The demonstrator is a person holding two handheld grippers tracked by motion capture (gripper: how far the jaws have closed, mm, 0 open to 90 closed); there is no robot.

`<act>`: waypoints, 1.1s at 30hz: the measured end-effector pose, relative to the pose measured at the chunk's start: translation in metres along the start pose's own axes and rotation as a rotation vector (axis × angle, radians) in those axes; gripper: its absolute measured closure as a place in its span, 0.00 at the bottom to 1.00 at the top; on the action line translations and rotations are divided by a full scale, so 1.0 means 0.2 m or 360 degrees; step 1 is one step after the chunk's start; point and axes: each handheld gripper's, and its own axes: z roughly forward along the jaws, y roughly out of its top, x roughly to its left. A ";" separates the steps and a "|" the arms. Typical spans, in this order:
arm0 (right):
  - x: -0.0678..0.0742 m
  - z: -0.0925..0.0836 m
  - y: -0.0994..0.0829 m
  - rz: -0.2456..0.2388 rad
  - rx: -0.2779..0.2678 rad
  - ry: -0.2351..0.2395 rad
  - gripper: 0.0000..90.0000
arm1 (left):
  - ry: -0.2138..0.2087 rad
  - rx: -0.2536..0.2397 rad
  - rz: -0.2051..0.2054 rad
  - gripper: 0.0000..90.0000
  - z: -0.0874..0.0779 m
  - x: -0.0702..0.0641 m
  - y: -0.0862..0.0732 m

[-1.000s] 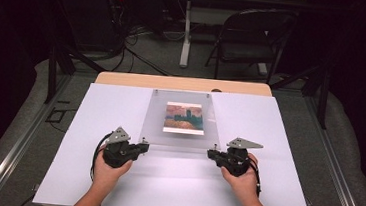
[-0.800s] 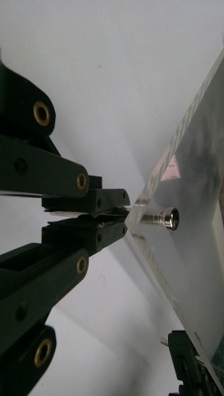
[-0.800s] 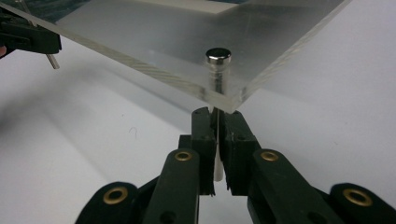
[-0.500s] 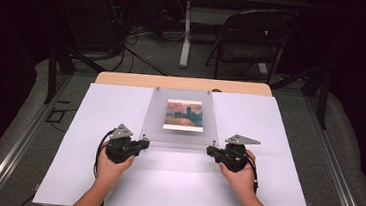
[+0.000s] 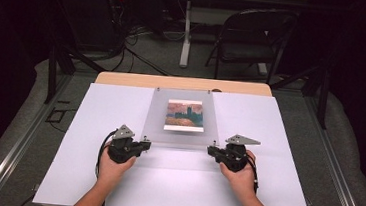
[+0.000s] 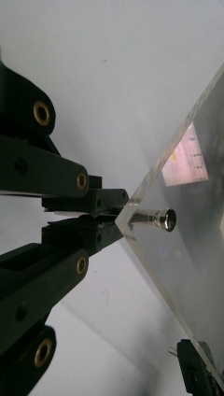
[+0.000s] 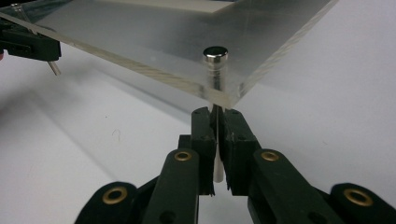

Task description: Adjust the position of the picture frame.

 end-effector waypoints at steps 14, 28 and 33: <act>0.00 0.02 -0.03 -0.0029 0.0075 -0.0032 0.94 | -0.0014 0.0067 0.0003 0.95 0.03 0.00 -0.04; 0.02 0.03 -0.06 -0.0067 0.0143 -0.0026 0.94 | -0.0015 0.0118 0.0004 0.94 0.03 -0.01 -0.08; 0.02 0.02 -0.08 -0.0061 0.0164 -0.0024 0.94 | -0.0018 0.0122 0.0009 0.94 0.03 -0.02 -0.09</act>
